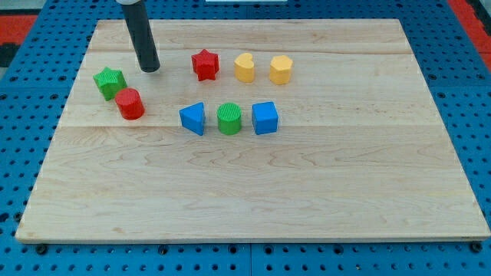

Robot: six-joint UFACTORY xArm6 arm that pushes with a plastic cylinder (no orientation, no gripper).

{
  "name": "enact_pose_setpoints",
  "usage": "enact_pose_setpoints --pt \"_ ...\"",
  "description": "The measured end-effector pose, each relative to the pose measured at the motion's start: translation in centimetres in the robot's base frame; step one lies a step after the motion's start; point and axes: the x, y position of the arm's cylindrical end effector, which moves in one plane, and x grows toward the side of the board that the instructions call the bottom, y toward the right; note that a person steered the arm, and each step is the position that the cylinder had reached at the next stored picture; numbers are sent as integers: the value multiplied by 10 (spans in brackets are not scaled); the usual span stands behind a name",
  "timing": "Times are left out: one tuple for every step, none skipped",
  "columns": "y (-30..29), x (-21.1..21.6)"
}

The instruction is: Push the red star into the triangle and green circle

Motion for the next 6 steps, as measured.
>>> enact_pose_setpoints --pt "0 -2" --pt "0 -3" --pt "15 -20" --pt "65 -46" --pt "94 -26" --pt "85 31"
